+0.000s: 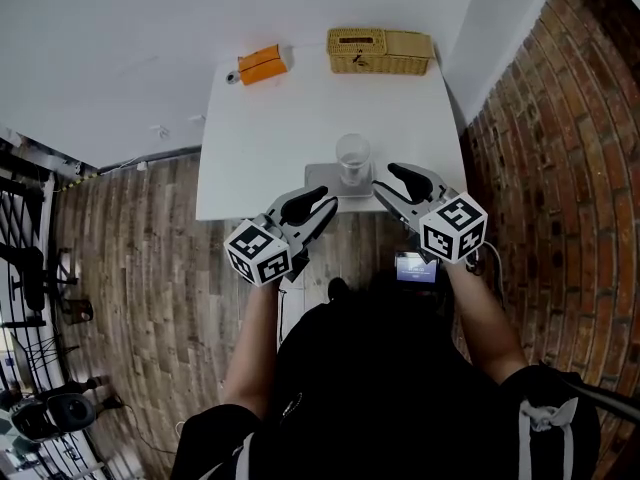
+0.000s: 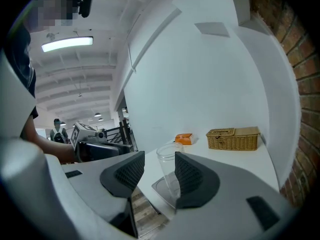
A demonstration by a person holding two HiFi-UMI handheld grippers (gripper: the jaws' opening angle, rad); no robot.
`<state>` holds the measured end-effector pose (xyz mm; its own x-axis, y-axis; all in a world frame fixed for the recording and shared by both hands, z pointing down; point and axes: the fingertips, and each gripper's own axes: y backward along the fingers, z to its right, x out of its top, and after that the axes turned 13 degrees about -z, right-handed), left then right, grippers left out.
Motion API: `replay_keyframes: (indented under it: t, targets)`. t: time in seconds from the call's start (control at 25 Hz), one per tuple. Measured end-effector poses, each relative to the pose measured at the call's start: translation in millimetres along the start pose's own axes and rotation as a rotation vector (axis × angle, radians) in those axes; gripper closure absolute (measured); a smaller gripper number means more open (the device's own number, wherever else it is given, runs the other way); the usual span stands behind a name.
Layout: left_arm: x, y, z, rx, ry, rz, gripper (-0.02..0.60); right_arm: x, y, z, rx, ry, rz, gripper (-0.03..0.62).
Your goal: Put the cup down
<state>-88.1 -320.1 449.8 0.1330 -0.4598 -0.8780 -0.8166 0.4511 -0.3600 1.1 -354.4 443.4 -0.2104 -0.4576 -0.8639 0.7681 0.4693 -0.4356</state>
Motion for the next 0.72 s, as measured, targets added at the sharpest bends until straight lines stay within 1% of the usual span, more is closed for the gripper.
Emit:
replay_keyframes:
  t: [0.24,0.72]
  targets:
    - [-1.2,-3.4,7.7,-0.015,0.009,0.000,0.476,-7.0,-2.9,-2.7,-0.006,0.016,-0.021,0.404]
    - [-3.3,-3.5,10.0,-0.008,0.014,-0.003,0.482,-11.3,-5.3,-1.9,-0.016,0.033,-0.037,0.419]
